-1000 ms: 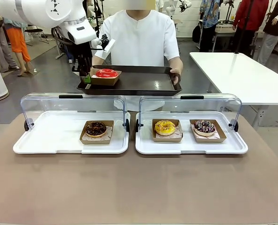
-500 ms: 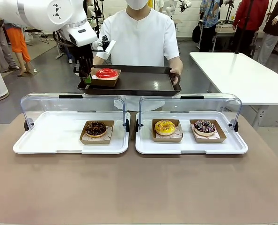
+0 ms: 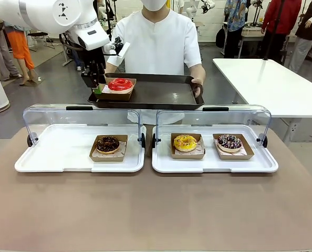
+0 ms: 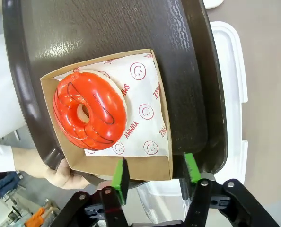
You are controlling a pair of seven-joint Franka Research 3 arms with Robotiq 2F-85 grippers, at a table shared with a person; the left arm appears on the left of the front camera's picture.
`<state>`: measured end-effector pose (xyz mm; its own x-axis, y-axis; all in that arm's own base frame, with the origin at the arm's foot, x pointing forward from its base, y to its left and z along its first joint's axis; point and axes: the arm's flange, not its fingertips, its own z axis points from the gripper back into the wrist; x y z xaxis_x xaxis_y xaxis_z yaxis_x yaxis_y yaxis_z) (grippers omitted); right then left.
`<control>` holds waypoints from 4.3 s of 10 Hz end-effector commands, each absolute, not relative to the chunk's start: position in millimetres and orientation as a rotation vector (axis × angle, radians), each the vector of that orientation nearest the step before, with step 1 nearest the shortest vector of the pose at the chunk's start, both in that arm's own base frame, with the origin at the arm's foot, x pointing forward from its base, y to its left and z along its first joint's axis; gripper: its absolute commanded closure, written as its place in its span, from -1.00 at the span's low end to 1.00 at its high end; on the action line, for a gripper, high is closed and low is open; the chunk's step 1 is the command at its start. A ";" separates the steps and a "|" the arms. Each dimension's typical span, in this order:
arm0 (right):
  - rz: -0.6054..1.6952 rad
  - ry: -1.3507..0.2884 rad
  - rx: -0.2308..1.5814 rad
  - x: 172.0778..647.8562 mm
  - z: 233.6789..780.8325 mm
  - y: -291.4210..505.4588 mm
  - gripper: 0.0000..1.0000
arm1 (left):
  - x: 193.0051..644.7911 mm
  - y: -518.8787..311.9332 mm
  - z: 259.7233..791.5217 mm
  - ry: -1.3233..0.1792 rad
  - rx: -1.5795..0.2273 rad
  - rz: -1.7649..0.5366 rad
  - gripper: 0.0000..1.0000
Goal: Provide the desired donut to the person.
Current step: Place the picked Paper togo box onto the Handle tray extended by the person.
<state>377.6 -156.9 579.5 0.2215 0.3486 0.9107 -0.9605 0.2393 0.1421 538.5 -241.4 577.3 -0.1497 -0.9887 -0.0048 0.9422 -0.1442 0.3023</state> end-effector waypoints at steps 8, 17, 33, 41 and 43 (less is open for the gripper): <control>1.081 -0.897 0.873 377.5 580.6 -157.7 -1.00 | 510.3 -221.9 592.6 -0.147 0.180 -1.682 -1.00; 1.081 -0.897 0.873 377.5 580.6 -157.7 -1.00 | 387.8 -59.7 566.1 -0.198 0.063 -1.630 -1.00; 1.081 -0.897 0.873 377.5 580.6 -157.7 -1.00 | 432.8 115.5 545.3 -0.963 -0.706 -1.371 -1.00; 1.081 -0.897 0.873 377.5 580.6 -157.7 -1.00 | 399.5 174.9 505.6 -1.017 -0.788 -1.281 -1.00; 1.081 -0.897 0.873 377.5 580.6 -157.7 -1.00 | 401.1 179.4 505.9 -1.009 -0.783 -1.264 -1.00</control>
<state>377.4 -157.7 579.3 0.2227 0.3476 0.9108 -0.9600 0.2409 0.1428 403.1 172.8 507.0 0.0019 -0.3898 0.9209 0.9883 0.1413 0.0577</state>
